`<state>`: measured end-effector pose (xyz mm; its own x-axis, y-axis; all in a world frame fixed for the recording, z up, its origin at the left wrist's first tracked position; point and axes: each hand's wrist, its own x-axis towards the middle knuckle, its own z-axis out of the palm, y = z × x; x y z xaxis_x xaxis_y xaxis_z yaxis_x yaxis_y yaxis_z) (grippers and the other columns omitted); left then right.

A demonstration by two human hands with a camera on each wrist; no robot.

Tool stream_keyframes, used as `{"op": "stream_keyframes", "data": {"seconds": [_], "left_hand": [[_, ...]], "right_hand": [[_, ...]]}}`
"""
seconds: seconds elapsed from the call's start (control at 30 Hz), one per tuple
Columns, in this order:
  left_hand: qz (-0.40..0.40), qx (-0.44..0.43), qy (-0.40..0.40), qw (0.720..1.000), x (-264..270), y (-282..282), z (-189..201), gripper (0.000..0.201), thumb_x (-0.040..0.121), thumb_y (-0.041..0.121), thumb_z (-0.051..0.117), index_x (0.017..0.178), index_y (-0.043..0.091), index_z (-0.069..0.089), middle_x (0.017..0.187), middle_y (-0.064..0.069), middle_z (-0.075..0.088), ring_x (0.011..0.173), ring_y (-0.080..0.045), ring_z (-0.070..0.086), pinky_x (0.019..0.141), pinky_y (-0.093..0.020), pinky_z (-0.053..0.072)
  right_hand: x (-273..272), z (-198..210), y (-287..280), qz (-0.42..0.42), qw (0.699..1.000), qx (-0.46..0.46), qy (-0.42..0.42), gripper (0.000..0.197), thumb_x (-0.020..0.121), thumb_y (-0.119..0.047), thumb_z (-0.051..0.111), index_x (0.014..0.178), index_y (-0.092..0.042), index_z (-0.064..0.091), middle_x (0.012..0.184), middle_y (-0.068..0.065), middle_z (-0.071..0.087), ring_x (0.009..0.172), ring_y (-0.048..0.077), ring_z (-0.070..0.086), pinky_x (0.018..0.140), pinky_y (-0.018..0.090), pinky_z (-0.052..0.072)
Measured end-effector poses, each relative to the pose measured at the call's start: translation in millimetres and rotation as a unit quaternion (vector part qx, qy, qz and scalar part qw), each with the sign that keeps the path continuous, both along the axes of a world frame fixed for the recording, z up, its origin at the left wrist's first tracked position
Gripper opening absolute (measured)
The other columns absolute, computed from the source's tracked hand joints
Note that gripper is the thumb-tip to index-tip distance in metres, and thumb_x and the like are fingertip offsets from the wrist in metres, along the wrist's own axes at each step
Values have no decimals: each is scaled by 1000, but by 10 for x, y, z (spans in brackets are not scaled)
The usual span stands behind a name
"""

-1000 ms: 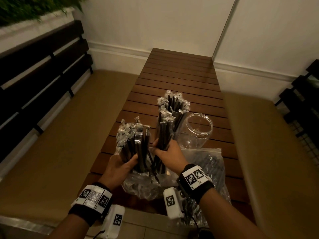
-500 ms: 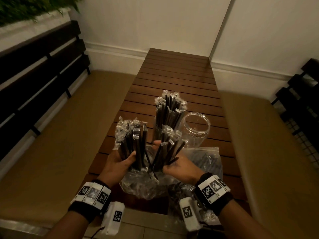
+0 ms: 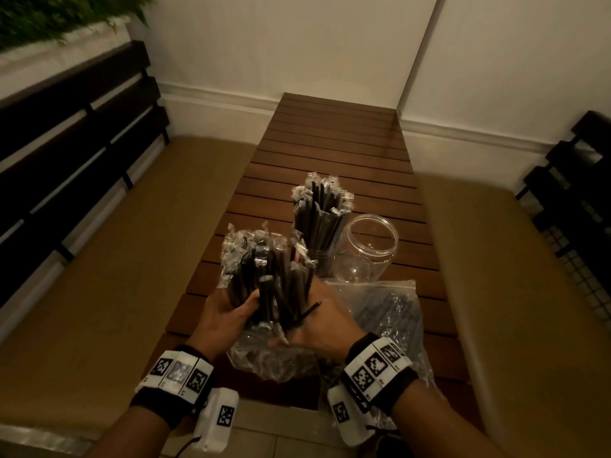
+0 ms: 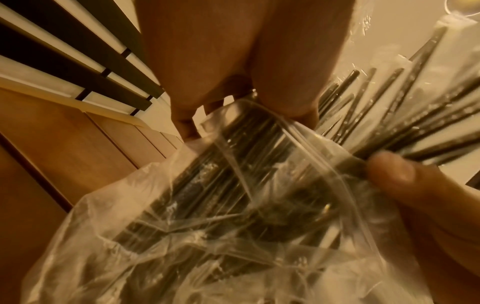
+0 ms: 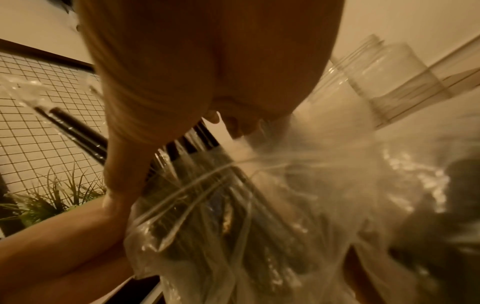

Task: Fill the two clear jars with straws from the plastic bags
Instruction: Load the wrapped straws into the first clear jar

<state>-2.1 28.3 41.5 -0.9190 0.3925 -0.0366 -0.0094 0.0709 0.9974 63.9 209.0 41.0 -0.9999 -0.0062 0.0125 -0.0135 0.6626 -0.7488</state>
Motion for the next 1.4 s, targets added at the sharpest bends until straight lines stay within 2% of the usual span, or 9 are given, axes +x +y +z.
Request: {"op": "stream_keyframes", "data": {"seconds": [0.1, 0.2, 0.33, 0.47, 0.6, 0.67, 0.83, 1.0, 1.4], "left_hand": [[6, -37, 13, 999, -38, -6, -87, 17, 87, 25, 72, 81, 41, 76, 87, 8, 78, 86, -8, 72, 85, -44, 57], [8, -76, 50, 996, -28, -8, -114, 6, 68, 53, 60, 69, 51, 66, 72, -2, 71, 69, -8, 61, 70, -33, 48], [11, -91, 48, 995, -36, -24, -182, 44, 63, 58, 56, 73, 18, 72, 80, -15, 76, 84, -24, 72, 77, -53, 58], [16, -79, 54, 995, -40, -61, -201, 50, 69, 60, 56, 86, 13, 64, 88, -23, 74, 93, -34, 70, 79, -58, 53], [2, -69, 30, 997, -9, -44, -129, 16, 89, 34, 67, 78, 40, 76, 80, 10, 78, 83, -3, 73, 74, -39, 58], [-8, -55, 18, 998, 14, -39, -101, 34, 89, 24, 65, 74, 53, 74, 81, 21, 76, 82, 5, 71, 78, -31, 58], [-12, -41, 8, 999, 31, -53, -72, 17, 83, 48, 70, 92, 37, 78, 94, 1, 79, 94, -14, 74, 87, -51, 58], [-11, -41, -7, 999, 16, -77, -116, 36, 73, 60, 67, 95, 34, 77, 97, -4, 78, 97, -18, 74, 87, -57, 56], [-24, -26, -17, 999, 25, -110, -104, 44, 76, 59, 65, 101, 25, 77, 99, -5, 78, 99, -20, 73, 88, -56, 57]], "right_hand": [[-111, 53, -73, -12, 999, -41, 2, 128, 52, -61, 88, 154, -43, 13, 150, -16, 45, 142, 11, 41, 114, 55, 35], [-207, 75, -87, 1, 997, -78, -25, 131, 54, -58, 89, 154, -48, 4, 149, -13, 47, 141, 15, 43, 114, 54, 37], [-268, 65, -108, 3, 991, -128, -33, 127, 59, -45, 91, 154, -45, 7, 144, -17, 52, 136, 11, 49, 111, 46, 45], [-260, 7, -124, 7, 988, -157, -11, 111, 68, -28, 90, 153, -40, 18, 134, -18, 59, 127, 2, 56, 107, 37, 50], [-187, 25, -115, -18, 982, -189, 17, 86, 78, -15, 82, 148, -26, 35, 125, -23, 61, 120, -7, 57, 95, 13, 48], [-164, 26, -93, -47, 980, -193, 30, 66, 80, -22, 79, 139, -21, 48, 119, -19, 65, 115, -3, 61, 94, 18, 51], [-125, 106, -61, -76, 973, -212, 43, 21, 87, -22, 75, 107, -28, 72, 103, -10, 76, 101, 3, 70, 89, 28, 59], [-138, 146, -73, -108, 967, -223, 65, 19, 86, -31, 72, 100, -18, 73, 98, 1, 76, 95, 15, 73, 87, 47, 59], [-124, 459, -77, -120, 960, -238, 81, 16, 89, -9, 70, 83, -23, 69, 88, -2, 72, 88, 15, 69, 85, 36, 58]]}}
